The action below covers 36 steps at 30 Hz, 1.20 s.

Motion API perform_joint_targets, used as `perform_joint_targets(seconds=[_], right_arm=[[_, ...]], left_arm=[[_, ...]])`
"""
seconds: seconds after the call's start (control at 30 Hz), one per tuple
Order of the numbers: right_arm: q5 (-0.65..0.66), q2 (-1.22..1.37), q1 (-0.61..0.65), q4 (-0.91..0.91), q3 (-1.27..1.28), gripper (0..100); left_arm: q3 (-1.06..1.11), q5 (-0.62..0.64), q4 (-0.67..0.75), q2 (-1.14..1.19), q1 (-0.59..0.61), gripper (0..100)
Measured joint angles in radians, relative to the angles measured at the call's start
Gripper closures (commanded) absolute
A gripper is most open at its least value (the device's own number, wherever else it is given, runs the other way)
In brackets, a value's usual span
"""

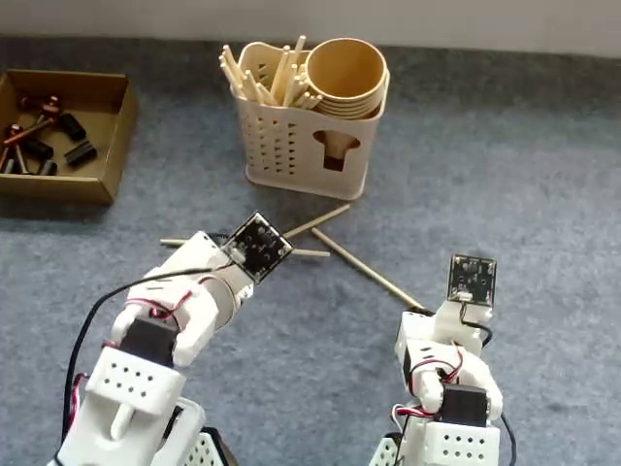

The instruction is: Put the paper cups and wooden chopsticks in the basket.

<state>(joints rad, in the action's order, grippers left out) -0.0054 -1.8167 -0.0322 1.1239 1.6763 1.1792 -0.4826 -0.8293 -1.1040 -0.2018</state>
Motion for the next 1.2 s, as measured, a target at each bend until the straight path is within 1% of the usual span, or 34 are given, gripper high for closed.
perform_joint_targets(seconds=[0.13,0.3,0.37,0.57,0.8,1.07,1.2], right_arm=[[0.0,0.0,0.0,0.0,0.0,99.3],[0.0,0.0,0.0,0.0,0.0,99.3],[0.0,0.0,0.0,0.0,0.0,99.3],[0.0,0.0,0.0,0.0,0.0,99.3],[0.0,0.0,0.0,0.0,0.0,99.3],[0.0,0.0,0.0,0.0,0.0,99.3],[0.0,0.0,0.0,0.0,0.0,99.3]], left_arm=[[-0.112,-0.087,-0.006,0.193,0.0,90],[-0.27,-0.258,-0.095,0.457,-0.063,90],[-0.336,-0.298,-0.121,0.559,-0.083,90],[-0.494,-0.39,-0.132,0.818,-0.097,90],[-0.626,-0.473,-0.132,1.036,-0.1,94],[-0.772,-0.477,-0.132,1.22,-0.101,94],[-0.821,-0.477,-0.132,1.301,-0.121,94]])
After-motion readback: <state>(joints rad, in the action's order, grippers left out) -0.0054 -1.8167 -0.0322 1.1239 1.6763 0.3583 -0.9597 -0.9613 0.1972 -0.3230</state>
